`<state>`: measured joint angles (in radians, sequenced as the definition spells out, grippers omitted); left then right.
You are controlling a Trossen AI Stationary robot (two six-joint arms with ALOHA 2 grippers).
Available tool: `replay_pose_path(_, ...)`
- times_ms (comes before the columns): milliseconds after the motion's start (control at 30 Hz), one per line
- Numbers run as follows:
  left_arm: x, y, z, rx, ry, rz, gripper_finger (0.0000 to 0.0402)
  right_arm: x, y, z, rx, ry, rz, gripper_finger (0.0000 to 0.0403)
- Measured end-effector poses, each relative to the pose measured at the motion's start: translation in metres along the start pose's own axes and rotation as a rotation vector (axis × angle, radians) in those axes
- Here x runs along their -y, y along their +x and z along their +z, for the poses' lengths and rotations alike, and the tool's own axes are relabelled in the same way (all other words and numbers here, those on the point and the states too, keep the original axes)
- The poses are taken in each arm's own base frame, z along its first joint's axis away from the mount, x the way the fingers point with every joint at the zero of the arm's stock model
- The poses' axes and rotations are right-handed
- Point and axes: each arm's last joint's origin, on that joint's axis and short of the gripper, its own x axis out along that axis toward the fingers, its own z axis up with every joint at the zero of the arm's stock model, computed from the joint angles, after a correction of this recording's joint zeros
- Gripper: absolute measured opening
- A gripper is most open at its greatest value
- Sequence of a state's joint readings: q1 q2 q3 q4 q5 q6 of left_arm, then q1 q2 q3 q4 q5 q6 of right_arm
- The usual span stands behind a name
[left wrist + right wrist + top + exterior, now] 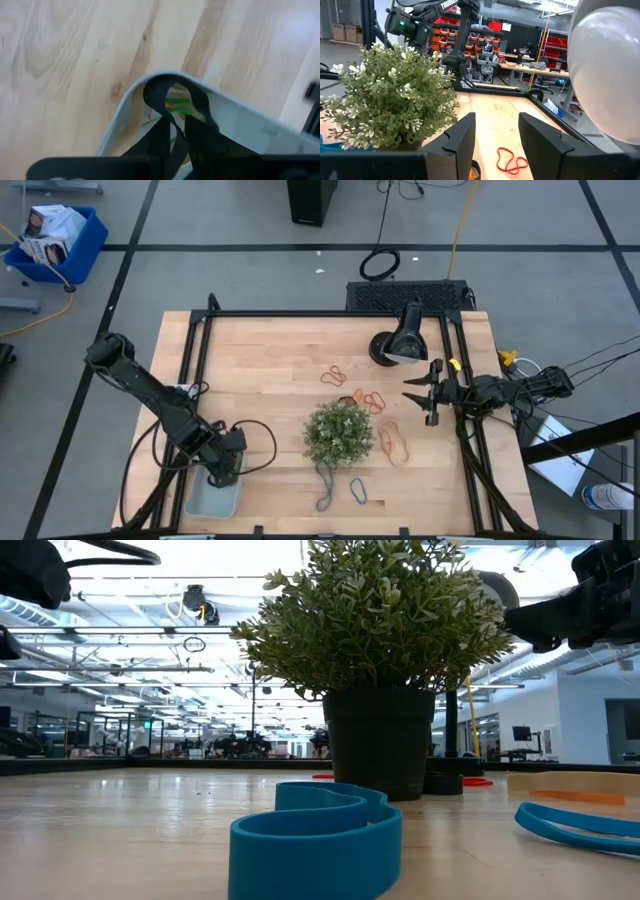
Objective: Pick and place rubber bands into bin
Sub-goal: Put the bottom black rubber band into the blue bin
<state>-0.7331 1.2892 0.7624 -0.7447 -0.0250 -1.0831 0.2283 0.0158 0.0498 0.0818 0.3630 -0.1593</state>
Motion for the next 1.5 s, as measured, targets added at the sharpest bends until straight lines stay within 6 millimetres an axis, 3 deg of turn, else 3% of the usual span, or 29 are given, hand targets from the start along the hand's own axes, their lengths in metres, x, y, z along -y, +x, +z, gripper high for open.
replay_pose_path(367,0.001,0.0,0.002,0.053,0.104,0.011,0.0063,0.0,0.0,0.0,-0.001,0.086,0.002,0.0146)
replay_pose_path(700,0.001,0.0,0.002,0.051,-0.032,0.003,0.0067,0.0,0.0,0.0,0.0,0.121,0.002,0.0146)
replay_pose_path(1067,0.006,-0.001,0.003,-0.002,-0.134,-0.078,0.0178,0.0,0.0,0.0,0.002,0.148,0.002,0.0146)
replay_pose_path(1500,0.008,-0.044,0.001,-0.036,-0.175,-0.255,0.0205,-0.001,0.0,-0.001,-0.015,0.142,0.004,0.0146)
